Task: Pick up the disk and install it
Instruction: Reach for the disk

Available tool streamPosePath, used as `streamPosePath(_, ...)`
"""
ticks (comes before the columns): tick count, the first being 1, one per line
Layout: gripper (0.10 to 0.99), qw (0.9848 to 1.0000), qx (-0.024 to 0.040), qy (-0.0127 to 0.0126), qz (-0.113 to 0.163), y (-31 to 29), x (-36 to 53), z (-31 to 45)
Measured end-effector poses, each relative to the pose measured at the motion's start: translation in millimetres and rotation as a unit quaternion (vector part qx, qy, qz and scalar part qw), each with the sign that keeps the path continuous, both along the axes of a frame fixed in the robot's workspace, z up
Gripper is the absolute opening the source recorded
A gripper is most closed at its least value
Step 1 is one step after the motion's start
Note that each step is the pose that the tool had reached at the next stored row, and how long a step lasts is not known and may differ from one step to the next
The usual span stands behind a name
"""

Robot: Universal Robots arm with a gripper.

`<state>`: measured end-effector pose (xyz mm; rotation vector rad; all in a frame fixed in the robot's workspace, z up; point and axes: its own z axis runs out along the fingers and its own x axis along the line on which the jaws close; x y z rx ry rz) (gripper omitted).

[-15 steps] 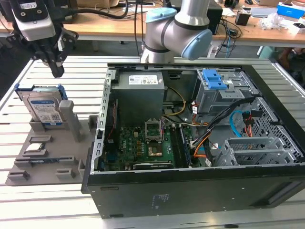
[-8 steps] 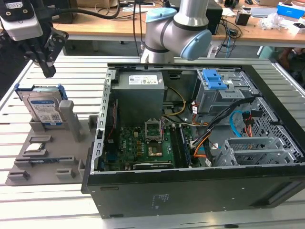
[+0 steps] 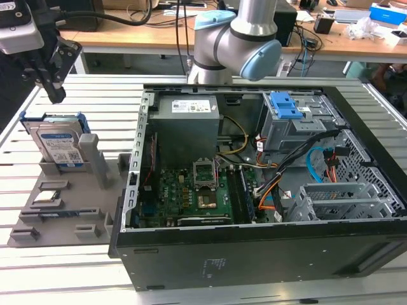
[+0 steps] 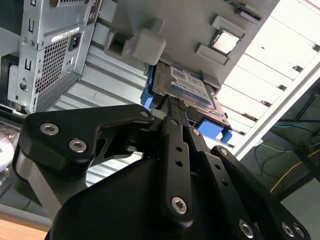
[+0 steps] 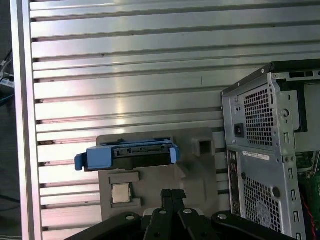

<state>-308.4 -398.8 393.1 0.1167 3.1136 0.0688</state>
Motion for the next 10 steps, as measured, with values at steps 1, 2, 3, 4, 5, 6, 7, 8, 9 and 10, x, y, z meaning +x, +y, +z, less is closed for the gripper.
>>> streamPosePath(1,0.106,1.0,0.0,0.0,0.0,0.0,-3.5,0.0)
streamPosePath(2,0.106,1.0,0.0,0.0,0.0,0.0,-6.5,0.0)
streamPosePath(3,0.106,1.0,0.0,0.0,0.0,0.0,-9.1,0.0)
streamPosePath(4,0.106,1.0,0.0,0.0,0.0,-0.1,-10.7,0.0)
streamPosePath(5,0.106,1.0,0.0,0.0,0.0,0.0,-12.0,0.0)
streamPosePath(6,0.106,1.0,0.0,0.0,0.0,0.0,-14.0,0.0)
streamPosePath(7,0.106,1.0,0.0,0.0,0.0,0.0,-17.0,0.0)
streamPosePath(8,0.106,1.0,0.0,0.0,0.0,0.0,-18.6,0.0)
streamPosePath(9,0.106,1.0,0.0,0.0,0.0,0.0,-19.9,-0.1)
streamPosePath(10,0.106,1.0,0.0,0.0,0.0,0.0,-22.0,0.0)
